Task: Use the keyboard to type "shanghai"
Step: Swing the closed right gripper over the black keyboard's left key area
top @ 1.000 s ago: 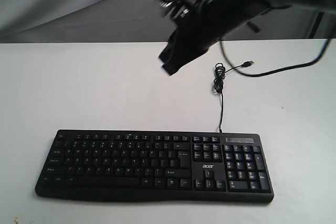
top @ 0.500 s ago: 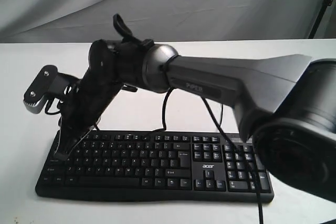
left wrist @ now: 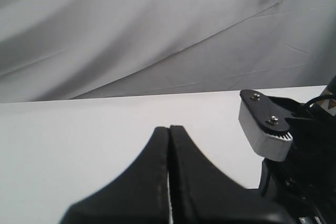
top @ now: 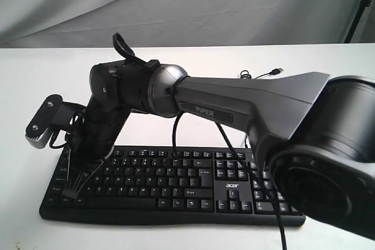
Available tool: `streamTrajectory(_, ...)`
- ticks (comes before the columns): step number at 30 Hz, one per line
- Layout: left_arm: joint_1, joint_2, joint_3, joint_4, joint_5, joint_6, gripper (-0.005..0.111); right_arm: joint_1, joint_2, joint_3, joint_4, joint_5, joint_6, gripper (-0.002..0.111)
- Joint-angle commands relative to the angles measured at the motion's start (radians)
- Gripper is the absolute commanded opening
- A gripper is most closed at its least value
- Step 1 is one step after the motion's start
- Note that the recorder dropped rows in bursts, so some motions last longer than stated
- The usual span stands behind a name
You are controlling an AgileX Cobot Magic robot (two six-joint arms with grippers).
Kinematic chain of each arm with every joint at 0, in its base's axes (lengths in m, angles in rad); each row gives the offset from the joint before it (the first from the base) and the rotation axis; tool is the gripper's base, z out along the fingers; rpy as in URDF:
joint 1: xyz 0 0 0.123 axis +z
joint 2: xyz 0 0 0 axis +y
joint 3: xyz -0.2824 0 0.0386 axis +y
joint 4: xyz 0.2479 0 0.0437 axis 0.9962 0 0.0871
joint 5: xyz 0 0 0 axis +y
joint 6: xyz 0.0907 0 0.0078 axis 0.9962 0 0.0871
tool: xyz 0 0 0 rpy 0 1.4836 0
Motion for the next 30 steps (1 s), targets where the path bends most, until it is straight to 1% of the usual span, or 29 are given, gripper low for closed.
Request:
streamTrajectory(1, -0.006, -0.002, 0.002, -0.002, -0.005, -0.003, 0.000, 0.009, -0.004, 0.022, -0.015, -0.015, 0.010, 0.000)
streamTrajectory(10, -0.006, -0.002, 0.002, -0.002, -0.005, -0.003, 0.000, 0.009, -0.004, 0.045, -0.015, -0.042, 0.010, 0.000)
streamTrajectory(25, -0.006, -0.002, 0.002, -0.002, -0.005, -0.003, 0.000, 0.009, 0.013, 0.056, -0.001, -0.035, 0.008, 0.000)
streamTrajectory(30, -0.006, -0.002, 0.002, -0.002, -0.005, -0.003, 0.000, 0.009, -0.028, 0.056, -0.036, -0.041, 0.007, 0.000)
